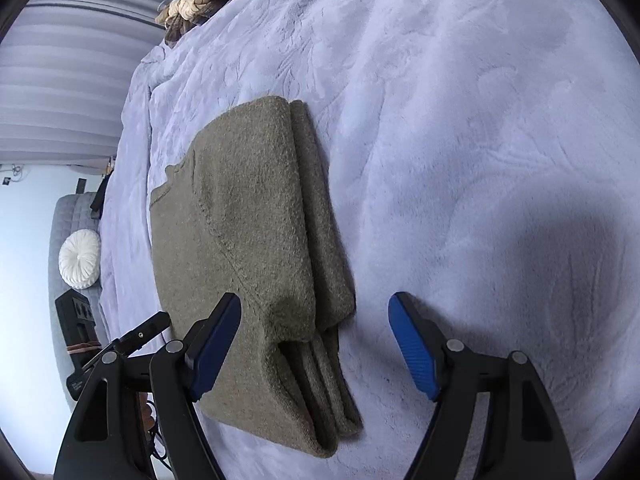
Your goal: Fold small clothes
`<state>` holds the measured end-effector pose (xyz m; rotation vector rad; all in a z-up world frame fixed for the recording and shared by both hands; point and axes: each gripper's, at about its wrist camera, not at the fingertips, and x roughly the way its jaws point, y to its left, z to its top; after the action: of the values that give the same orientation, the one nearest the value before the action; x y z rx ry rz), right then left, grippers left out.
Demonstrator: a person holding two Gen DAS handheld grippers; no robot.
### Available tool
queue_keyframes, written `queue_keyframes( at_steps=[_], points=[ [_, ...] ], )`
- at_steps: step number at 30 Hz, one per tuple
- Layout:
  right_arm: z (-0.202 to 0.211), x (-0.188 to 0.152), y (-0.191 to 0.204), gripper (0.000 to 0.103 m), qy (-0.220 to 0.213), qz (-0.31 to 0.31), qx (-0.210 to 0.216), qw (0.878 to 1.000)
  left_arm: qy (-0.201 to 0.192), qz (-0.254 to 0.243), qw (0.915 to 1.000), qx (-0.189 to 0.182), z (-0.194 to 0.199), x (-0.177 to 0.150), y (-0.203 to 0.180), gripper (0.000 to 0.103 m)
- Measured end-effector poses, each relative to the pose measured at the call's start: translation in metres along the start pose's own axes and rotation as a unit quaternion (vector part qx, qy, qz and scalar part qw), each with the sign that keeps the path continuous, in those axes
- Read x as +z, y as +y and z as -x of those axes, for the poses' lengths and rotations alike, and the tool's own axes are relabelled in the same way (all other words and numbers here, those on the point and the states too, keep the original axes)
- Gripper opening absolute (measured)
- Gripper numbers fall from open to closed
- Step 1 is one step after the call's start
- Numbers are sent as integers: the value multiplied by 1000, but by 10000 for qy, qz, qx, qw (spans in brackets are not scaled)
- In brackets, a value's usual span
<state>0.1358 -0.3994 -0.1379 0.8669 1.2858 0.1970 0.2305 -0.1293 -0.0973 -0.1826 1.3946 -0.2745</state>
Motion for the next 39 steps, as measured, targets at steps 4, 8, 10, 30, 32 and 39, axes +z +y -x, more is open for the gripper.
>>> queue_keyframes(
  at_steps=[4,8,10,30,32,39],
  points=[
    [-7,10,-6,79,77,-8,208,9998,224,109,9984,-502,-18,9,-4,103],
    [-21,19,-1,79,320,188,572,9977,311,129,9959,-834,-34,15,-13,103],
    [-30,23,3,80,424,308,496,9974,308,96,9954,-900,-39,14,-17,103],
    [-80,33,42,89,990,1139,1033,9831,34,-98,9969,-783,-59,19,-39,103],
    [-83,34,44,89,956,1042,1006,9848,32,-82,9970,-770,-59,19,-41,103],
    [-78,32,49,41,845,659,597,9924,29,-88,9975,-700,-51,18,-55,85]
  ],
)
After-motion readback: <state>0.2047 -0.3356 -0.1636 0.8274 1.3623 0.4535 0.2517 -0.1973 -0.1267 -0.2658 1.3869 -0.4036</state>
